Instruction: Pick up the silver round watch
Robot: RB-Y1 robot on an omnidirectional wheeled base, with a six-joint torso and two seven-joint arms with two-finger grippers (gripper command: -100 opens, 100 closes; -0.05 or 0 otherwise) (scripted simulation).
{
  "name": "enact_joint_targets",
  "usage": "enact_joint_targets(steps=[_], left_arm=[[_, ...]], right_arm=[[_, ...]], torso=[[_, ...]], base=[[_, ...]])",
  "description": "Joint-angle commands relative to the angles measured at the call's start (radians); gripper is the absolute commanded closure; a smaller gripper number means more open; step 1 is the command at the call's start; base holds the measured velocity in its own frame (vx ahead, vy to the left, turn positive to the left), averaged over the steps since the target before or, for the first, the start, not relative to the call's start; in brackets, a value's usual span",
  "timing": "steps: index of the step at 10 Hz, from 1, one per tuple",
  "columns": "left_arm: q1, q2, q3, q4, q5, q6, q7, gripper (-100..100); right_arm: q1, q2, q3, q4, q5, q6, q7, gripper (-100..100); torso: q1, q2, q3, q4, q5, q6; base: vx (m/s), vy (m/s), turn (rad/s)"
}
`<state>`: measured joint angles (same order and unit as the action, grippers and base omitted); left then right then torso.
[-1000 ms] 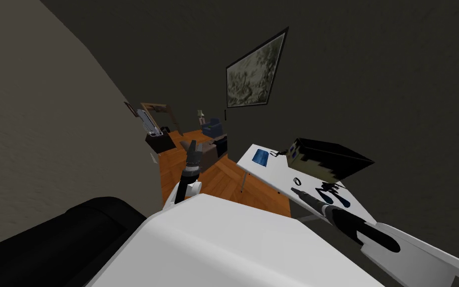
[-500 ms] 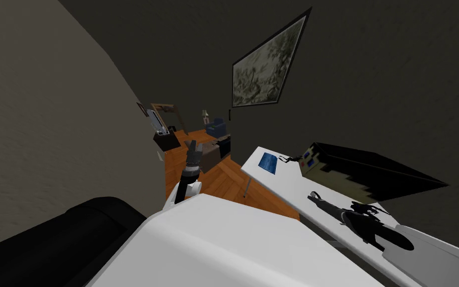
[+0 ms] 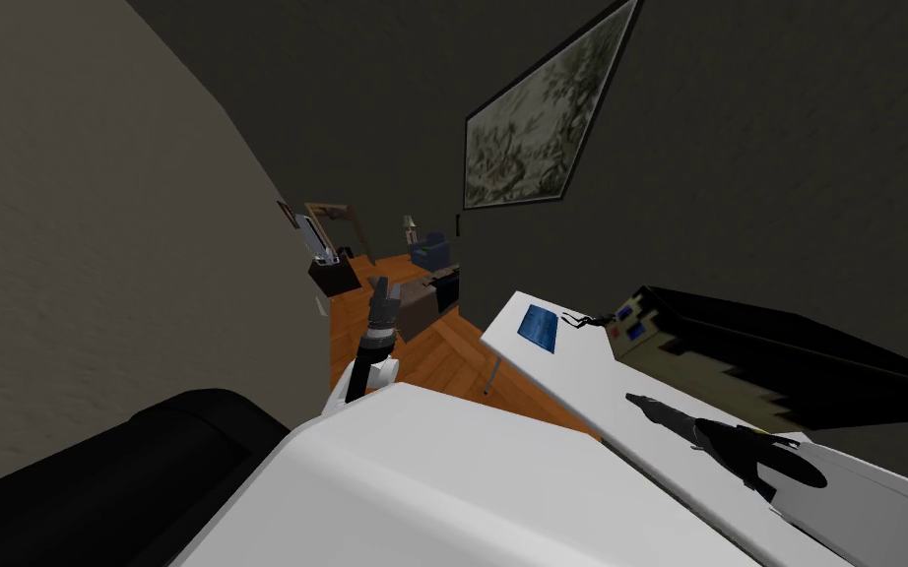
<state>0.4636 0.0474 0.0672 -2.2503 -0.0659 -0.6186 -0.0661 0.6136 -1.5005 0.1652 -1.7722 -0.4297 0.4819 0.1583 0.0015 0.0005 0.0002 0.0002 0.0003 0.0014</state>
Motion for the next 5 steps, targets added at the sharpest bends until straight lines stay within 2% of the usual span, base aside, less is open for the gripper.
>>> enact_joint_targets(steps=[1, 3, 4, 5], left_arm=[[0.0, 0.0, 0.0, 0.0, 0.0, 0.0, 0.0, 0], [0.0, 0.0, 0.0, 0.0, 0.0, 0.0, 0.0, 0], [0.0, 0.0, 0.0, 0.0, 0.0, 0.0, 0.0, 0], [0.0, 0.0, 0.0, 0.0, 0.0, 0.0, 0.0, 0]], right_arm=[[-0.007, 0.034, 0.012, 0.031, 0.018, -0.013, 0.008, -100], [-0.013, 0.069, 0.024, 0.062, 0.035, -0.025, 0.015, -100], [-0.014, 0.057, 0.022, 0.051, 0.028, -0.018, 0.014, -100], [-0.014, 0.059, 0.022, 0.052, 0.03, -0.019, 0.014, 100]], torso=[[0.0, 0.0, 0.0, 0.0, 0.0, 0.0], [-0.002, -0.001, -0.001, 0.0, -0.001, 0.0], [-0.003, -0.001, -0.001, 0.0, -0.001, 0.0], [-0.002, 0.0, 0.0, 0.0, 0.0, 0.0]], base=[[0.029, -0.011, 0.097], [0.045, -0.028, 0.085], [0.02, -0.017, 0.015], [0.0, 0.0, 0.0]])
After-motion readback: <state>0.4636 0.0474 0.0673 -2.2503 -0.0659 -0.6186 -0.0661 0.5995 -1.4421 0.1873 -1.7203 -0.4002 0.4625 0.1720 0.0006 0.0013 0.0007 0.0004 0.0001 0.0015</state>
